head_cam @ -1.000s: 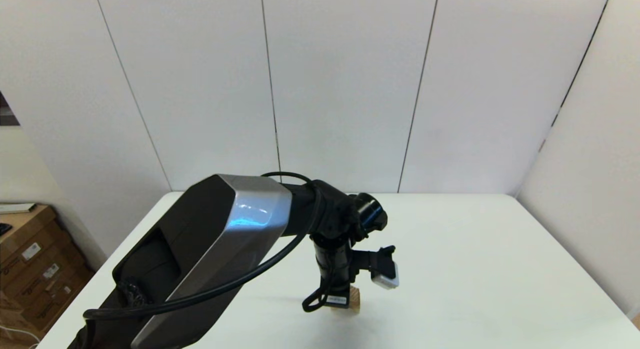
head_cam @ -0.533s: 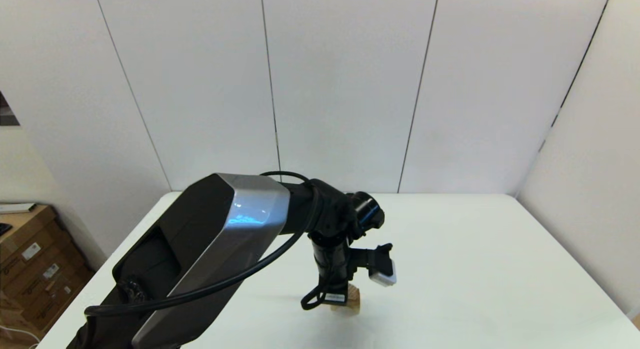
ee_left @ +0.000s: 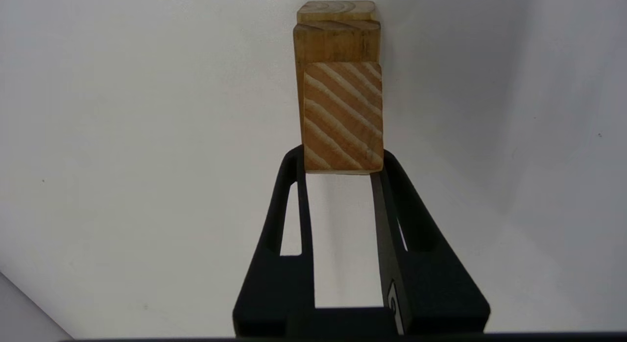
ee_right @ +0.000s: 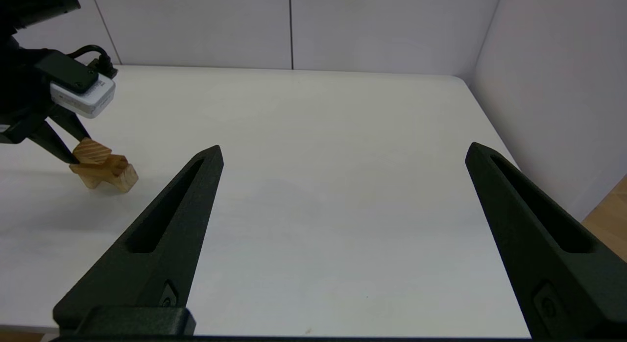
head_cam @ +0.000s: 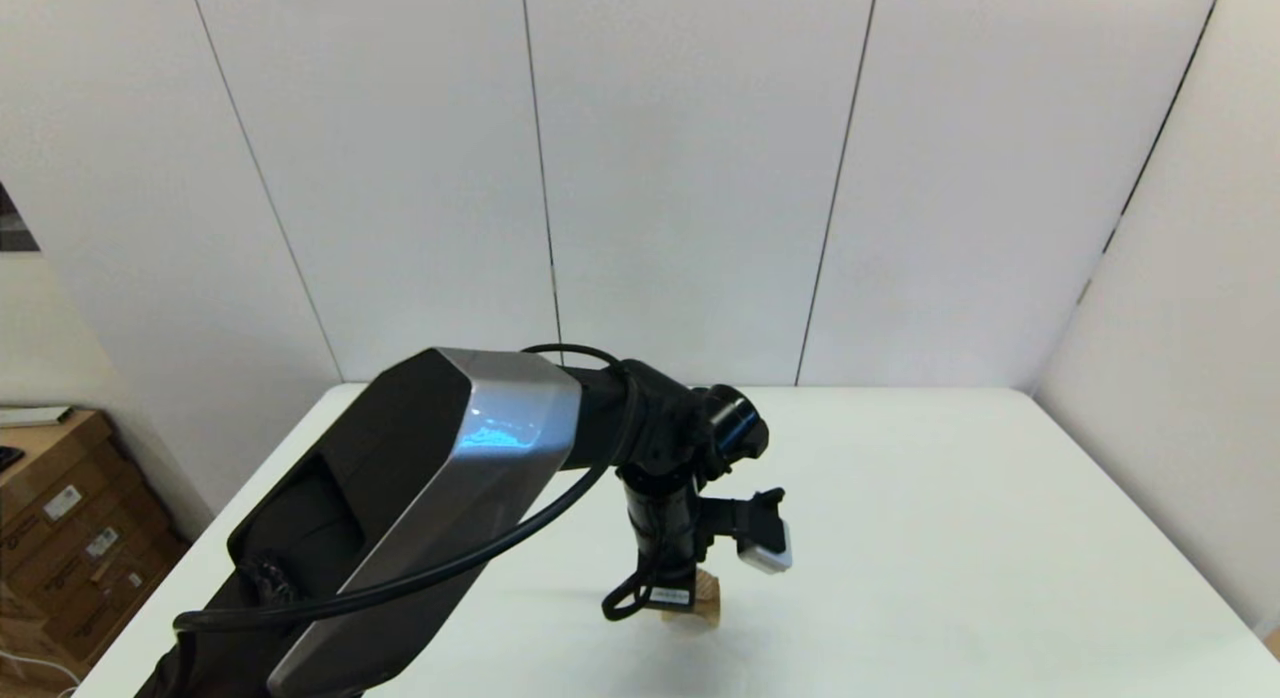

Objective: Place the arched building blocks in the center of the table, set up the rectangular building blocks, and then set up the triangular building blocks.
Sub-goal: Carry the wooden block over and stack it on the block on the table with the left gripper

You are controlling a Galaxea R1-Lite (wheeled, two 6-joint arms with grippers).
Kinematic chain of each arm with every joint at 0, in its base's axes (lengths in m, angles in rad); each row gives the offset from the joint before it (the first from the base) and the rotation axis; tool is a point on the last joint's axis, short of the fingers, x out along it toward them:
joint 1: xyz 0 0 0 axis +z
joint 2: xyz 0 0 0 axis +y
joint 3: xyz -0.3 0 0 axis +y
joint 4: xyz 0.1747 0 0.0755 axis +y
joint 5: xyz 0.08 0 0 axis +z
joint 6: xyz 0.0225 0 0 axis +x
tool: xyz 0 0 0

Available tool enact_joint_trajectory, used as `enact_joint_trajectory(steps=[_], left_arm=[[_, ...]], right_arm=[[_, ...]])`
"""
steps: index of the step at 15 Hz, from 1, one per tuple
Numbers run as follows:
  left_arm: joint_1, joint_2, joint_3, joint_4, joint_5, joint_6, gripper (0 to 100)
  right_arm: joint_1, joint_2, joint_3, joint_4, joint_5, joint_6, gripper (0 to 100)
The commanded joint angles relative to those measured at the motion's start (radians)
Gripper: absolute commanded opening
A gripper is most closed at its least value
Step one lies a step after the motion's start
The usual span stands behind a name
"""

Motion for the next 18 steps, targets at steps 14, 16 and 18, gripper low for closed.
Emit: enact_joint_trajectory(steps=[14, 16, 18], left_arm=[[-0.001, 0.008, 0.0, 0.006, 0.0, 0.006, 0], [-0.001, 0.01, 0.0, 0.006, 0.0, 0.006, 0], [-0.001, 0.01, 0.0, 0.006, 0.0, 0.006, 100]], right_arm=[[0.0, 0.0, 0.0, 0.0, 0.0, 0.0, 100], [0.0, 0.0, 0.0, 0.0, 0.0, 0.0, 100], [0.0, 0.0, 0.0, 0.0, 0.0, 0.0, 100]])
